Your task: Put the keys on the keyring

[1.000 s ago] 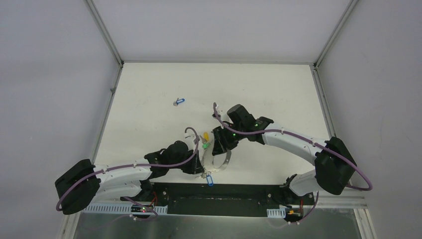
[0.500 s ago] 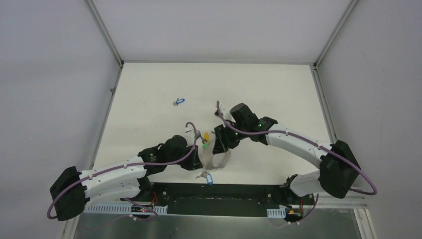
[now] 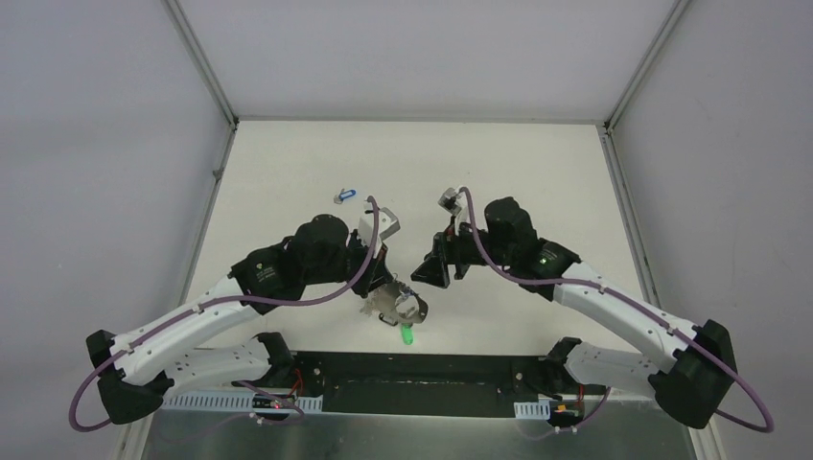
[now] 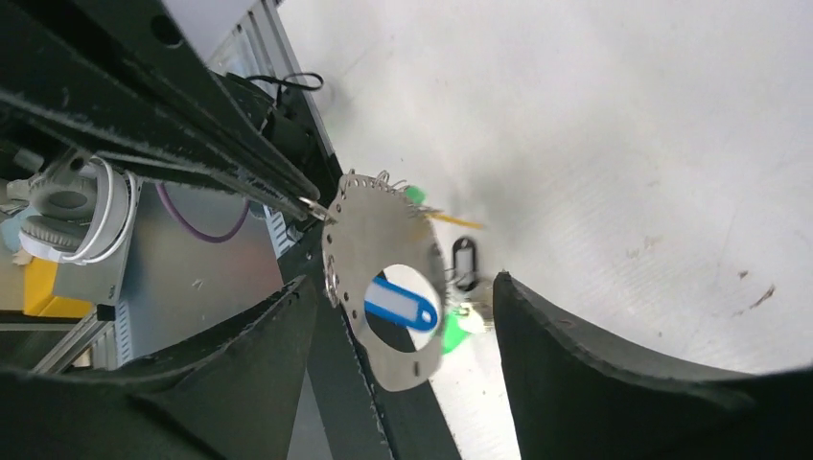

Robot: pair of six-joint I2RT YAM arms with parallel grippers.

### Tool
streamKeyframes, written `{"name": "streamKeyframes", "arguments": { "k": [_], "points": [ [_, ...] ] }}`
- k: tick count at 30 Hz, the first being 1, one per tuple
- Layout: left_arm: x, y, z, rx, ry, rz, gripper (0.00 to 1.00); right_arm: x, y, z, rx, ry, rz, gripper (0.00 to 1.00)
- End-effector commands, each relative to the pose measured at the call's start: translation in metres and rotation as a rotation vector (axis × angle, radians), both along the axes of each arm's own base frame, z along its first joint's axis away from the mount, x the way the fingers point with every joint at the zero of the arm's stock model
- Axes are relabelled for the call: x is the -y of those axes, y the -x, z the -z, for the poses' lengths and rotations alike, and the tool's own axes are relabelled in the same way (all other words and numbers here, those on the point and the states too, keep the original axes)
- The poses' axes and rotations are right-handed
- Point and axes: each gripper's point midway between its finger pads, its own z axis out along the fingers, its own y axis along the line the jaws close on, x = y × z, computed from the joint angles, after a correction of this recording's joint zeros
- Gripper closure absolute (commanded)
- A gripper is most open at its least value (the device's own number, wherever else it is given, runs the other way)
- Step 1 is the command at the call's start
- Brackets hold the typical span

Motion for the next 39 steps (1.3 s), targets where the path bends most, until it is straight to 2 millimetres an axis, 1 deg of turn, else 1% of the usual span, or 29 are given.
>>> {"name": "streamKeyframes", "arguments": {
  "k": [1, 3, 6, 9, 10, 11, 14, 16, 20, 23, 25, 26, 27, 34, 38, 39],
  "points": [
    [-0.001, -0.001, -0.031, 0.192, -0.043, 0.148, 1.0, -0.001, -0.002, -0.045, 0.236, -0.169, -0.042, 0.31],
    [0.0, 0.0, -0.039, 0.235, -0.038, 0.178, 1.0, 0.002, 0.001, -0.049, 0.284, -0.185, -0.054, 0.28],
    [0.0, 0.002, -0.047, 0.28, -0.023, 0.209, 1.0, 0.002, 0.009, -0.061, 0.356, -0.242, -0.106, 0.29],
    [0.002, 0.004, -0.052, 0.31, 0.016, 0.221, 1.0, 0.002, 0.018, -0.068, 0.41, -0.307, -0.15, 0.33],
    [0.003, 0.005, -0.056, 0.325, 0.04, 0.223, 1.0, 0.002, 0.019, -0.071, 0.42, -0.324, -0.153, 0.35],
    [0.004, 0.005, -0.056, 0.329, 0.049, 0.228, 1.0, 0.002, 0.02, -0.073, 0.433, -0.338, -0.158, 0.38],
    [0.006, 0.008, -0.063, 0.365, 0.101, 0.238, 1.0, -0.001, 0.023, -0.078, 0.451, -0.364, -0.185, 0.46],
    [0.007, 0.011, -0.067, 0.39, 0.132, 0.256, 1.0, -0.003, 0.028, -0.08, 0.458, -0.378, -0.227, 0.49],
    [0.011, 0.017, -0.073, 0.443, 0.19, 0.295, 1.0, -0.008, 0.034, -0.082, 0.474, -0.407, -0.293, 0.51],
    [0.013, 0.019, -0.077, 0.471, 0.228, 0.31, 1.0, -0.01, 0.034, -0.088, 0.516, -0.442, -0.305, 0.51],
    [0.014, 0.02, -0.08, 0.48, 0.247, 0.311, 1.0, -0.012, 0.035, -0.086, 0.524, -0.449, -0.32, 0.53],
    [0.015, 0.02, -0.081, 0.484, 0.254, 0.311, 1.0, -0.012, 0.042, -0.085, 0.52, -0.455, -0.368, 0.61],
    [0.015, 0.02, -0.083, 0.487, 0.259, 0.311, 1.0, -0.013, 0.044, -0.083, 0.513, -0.454, -0.384, 0.64],
    [0.018, 0.023, -0.086, 0.486, 0.282, 0.329, 1.0, -0.023, 0.05, -0.07, 0.492, -0.44, -0.437, 0.68],
    [0.019, 0.025, -0.087, 0.48, 0.294, 0.339, 1.0, -0.025, 0.051, -0.067, 0.481, -0.434, -0.443, 0.68],
    [0.02, 0.026, -0.086, 0.476, 0.295, 0.34, 1.0, -0.026, 0.049, -0.066, 0.489, -0.431, -0.433, 0.82]
  ]
}}
